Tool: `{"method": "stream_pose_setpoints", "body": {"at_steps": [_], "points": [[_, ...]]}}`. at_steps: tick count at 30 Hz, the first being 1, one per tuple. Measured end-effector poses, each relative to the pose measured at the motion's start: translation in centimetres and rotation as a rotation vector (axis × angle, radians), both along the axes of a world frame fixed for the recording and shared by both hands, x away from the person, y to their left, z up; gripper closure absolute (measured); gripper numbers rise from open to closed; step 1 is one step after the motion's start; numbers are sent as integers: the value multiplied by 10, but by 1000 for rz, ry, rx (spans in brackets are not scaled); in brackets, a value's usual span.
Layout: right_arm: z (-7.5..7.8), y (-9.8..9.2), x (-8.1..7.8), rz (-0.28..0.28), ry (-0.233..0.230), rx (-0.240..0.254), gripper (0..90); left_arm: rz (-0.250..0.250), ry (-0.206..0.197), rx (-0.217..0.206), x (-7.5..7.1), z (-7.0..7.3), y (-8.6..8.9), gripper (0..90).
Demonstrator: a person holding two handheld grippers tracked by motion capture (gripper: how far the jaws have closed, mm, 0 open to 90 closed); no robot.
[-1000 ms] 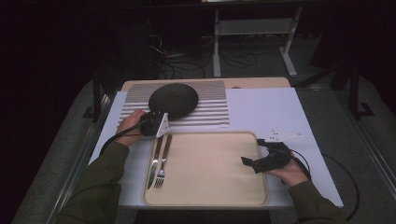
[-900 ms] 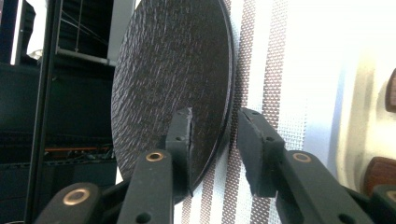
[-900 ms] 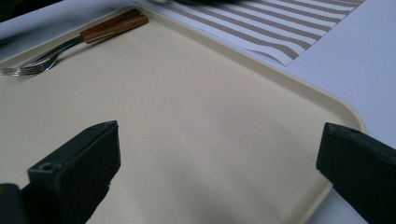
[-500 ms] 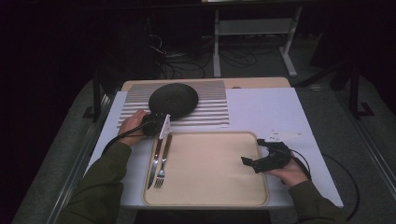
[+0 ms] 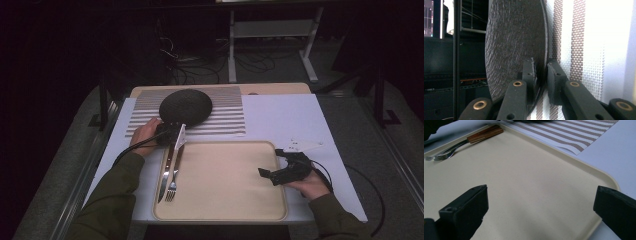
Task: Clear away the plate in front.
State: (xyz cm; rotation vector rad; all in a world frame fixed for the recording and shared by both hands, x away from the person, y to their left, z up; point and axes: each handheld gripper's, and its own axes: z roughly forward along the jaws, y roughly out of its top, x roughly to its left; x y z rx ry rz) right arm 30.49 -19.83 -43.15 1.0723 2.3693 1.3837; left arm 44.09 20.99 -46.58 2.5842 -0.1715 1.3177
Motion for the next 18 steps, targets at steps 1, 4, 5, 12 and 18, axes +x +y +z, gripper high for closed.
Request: {"method": "stream_pose_setpoints", "body": {"at_steps": [1,4,5,12,18], "points": [[0,0,0,0,0,0,0,1,-9,15,0,-1,-1,791],[0,0,0,0,1,2,0,0,-33,40,0,-3,-3,803],[0,0,0,0,0,2,0,1,-34,38,0,-3,-4,804],[0,-1,0,1,-1,3,0,0,-62,58,1,-7,-6,811],[0,-1,0,0,2,6,0,-14,-95,87,-1,-10,-8,825]]}}
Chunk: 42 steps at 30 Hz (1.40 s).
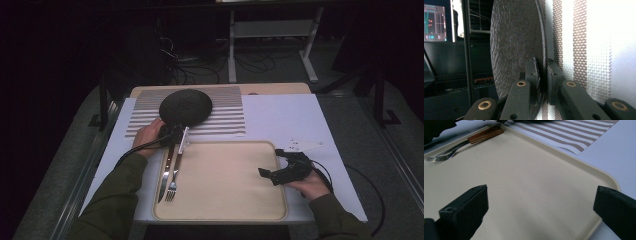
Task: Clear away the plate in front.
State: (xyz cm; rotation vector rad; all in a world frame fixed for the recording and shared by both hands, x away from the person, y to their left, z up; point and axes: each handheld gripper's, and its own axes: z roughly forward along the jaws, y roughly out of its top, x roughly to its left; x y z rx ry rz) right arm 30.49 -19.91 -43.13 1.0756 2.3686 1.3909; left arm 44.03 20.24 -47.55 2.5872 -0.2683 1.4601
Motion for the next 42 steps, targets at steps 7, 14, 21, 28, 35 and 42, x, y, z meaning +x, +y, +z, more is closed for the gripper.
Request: {"method": "stream_pose_setpoints", "body": {"at_steps": [7,14,21,28,35,42], "points": [[0,0,0,1,1,1,0,-6,-25,21,-1,-2,-1,838],[0,0,0,-1,0,3,0,-6,-42,33,-3,-3,-2,849],[0,-1,0,-1,-1,3,0,-14,-68,24,-4,-1,-2,867],[0,-1,0,-2,0,5,0,-9,-81,34,-5,-1,-3,871],[0,-2,0,-4,1,9,0,-1,-90,18,-6,2,-6,866],[1,-3,0,-7,0,10,0,-5,-86,19,-16,8,-10,861]]}}
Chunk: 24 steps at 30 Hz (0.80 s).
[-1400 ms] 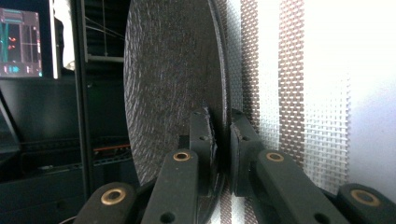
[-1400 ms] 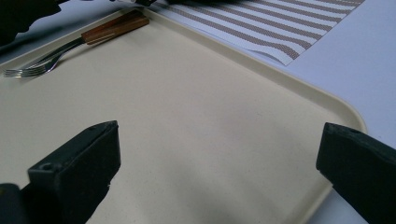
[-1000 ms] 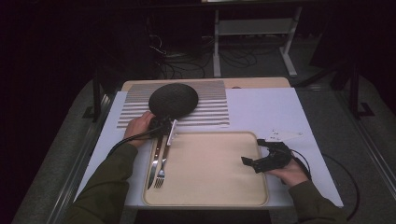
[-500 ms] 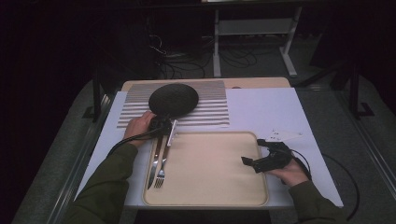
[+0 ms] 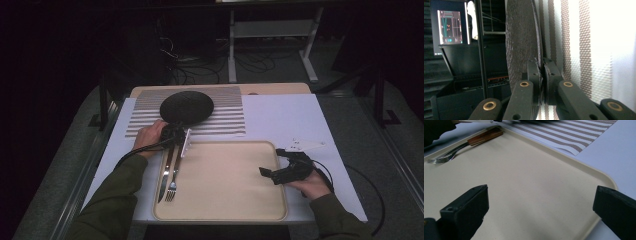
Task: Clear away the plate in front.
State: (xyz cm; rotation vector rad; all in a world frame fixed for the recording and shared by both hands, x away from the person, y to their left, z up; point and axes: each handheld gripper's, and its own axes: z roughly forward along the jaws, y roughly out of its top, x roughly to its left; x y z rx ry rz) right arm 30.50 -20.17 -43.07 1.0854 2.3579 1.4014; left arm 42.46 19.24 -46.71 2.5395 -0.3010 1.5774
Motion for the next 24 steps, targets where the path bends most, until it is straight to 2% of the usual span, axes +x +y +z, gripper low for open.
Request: {"method": "stream_pose_setpoints", "body": {"at_steps": [11,19,24], "points": [[1,0,0,-3,-6,0,0,-33,-31,-16,-30,21,-7,862],[1,-1,0,-9,-8,0,0,-82,-45,1,-63,32,-18,861],[1,-1,0,-12,-8,0,0,-122,-56,-12,-88,39,-27,861]]}}
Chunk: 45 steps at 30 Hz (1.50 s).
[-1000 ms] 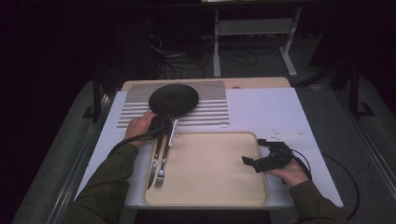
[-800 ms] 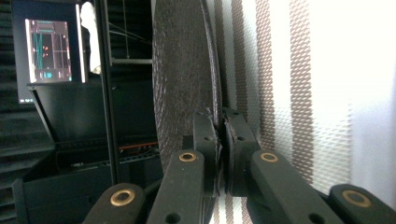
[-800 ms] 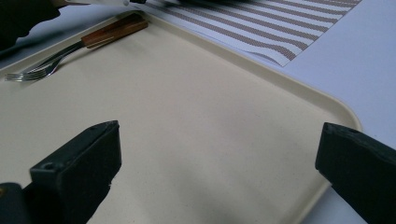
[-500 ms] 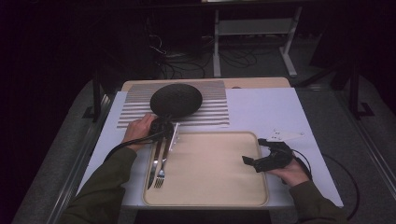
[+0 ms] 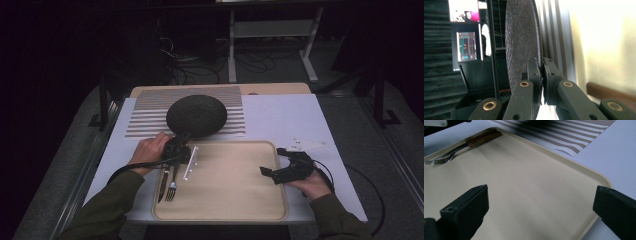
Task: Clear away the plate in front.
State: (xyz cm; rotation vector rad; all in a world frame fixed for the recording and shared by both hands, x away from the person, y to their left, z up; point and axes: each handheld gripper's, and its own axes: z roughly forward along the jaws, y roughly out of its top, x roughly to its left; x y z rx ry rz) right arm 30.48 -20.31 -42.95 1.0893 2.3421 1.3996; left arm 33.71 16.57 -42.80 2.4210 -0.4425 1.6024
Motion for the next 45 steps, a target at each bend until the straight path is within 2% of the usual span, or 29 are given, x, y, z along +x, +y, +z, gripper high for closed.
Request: {"method": "stream_pose_setpoints", "body": {"at_steps": [6,11,20,28,39,40,45], "points": [[0,-1,0,-2,-1,2,0,-47,3,-18,-30,6,-9,861],[0,-1,0,0,-4,2,0,-90,-1,-3,-53,4,-15,860],[1,-2,0,-6,-4,5,0,-125,15,-5,-89,-2,-18,860],[1,-2,0,-4,-6,2,0,-139,45,-10,-116,-6,-17,858],[1,-1,0,1,-7,-3,0,-152,72,-4,-134,-11,-20,851],[0,-1,0,2,-6,-3,0,-154,77,-16,-134,-12,-20,852],[0,0,0,5,-7,-5,0,-155,85,11,-135,-16,-22,846]]}}
